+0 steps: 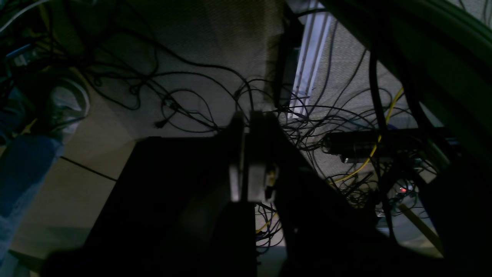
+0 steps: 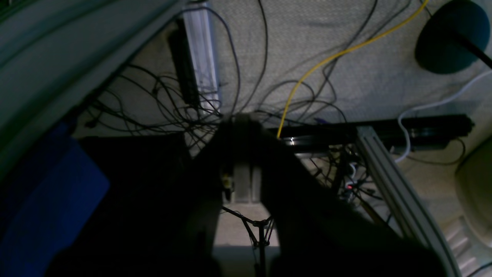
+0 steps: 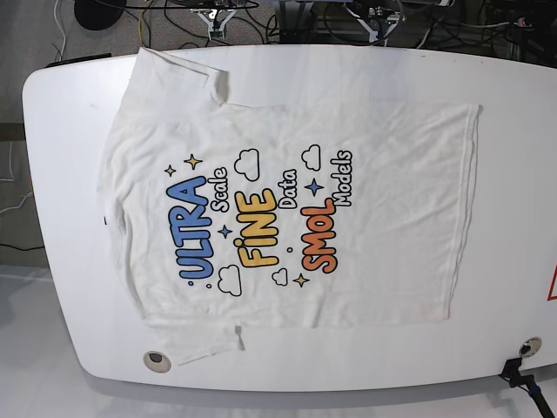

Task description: Fold the T-shirt properly

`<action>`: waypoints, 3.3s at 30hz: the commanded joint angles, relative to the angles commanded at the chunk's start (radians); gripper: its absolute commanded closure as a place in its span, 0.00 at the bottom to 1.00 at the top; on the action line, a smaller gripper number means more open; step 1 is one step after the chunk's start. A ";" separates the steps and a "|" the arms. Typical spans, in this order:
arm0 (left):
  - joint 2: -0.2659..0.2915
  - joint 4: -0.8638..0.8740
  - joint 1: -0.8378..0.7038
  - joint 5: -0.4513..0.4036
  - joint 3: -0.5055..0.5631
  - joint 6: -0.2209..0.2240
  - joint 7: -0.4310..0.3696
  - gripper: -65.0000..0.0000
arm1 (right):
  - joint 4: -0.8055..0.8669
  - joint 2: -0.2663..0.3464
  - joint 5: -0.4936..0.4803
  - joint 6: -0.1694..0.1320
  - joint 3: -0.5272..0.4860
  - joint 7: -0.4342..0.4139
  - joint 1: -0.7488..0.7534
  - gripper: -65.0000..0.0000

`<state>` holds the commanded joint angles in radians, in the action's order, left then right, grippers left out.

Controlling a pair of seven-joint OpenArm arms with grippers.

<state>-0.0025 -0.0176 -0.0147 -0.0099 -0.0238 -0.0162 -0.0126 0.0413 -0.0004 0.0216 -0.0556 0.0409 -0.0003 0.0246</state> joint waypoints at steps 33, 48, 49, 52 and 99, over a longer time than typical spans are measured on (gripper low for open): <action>-0.009 0.011 -0.005 -0.015 0.006 0.001 -0.018 1.00 | 0.015 0.002 0.003 -0.008 0.001 0.002 0.002 1.00; -0.012 0.017 -0.009 -0.012 0.004 -0.002 -0.024 1.00 | 0.018 0.004 -0.001 -0.006 0.004 0.000 0.012 1.00; -0.012 0.018 -0.009 -0.018 0.007 0.000 -0.024 1.00 | 0.020 0.005 -0.002 -0.004 0.002 0.004 0.010 1.00; -0.014 0.018 -0.013 -0.016 0.008 0.000 -0.029 1.00 | 0.024 0.007 -0.003 -0.004 0.004 0.002 0.021 1.00; -0.054 -0.088 -0.134 -0.016 0.000 0.004 -0.115 1.00 | 0.052 0.028 0.011 -0.027 0.010 0.010 0.048 1.00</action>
<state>-0.0562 -0.1051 -0.1491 -0.0263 -0.0240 -0.0123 -0.1280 0.0931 0.0274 0.0323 -0.0829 0.0513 0.0095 0.0725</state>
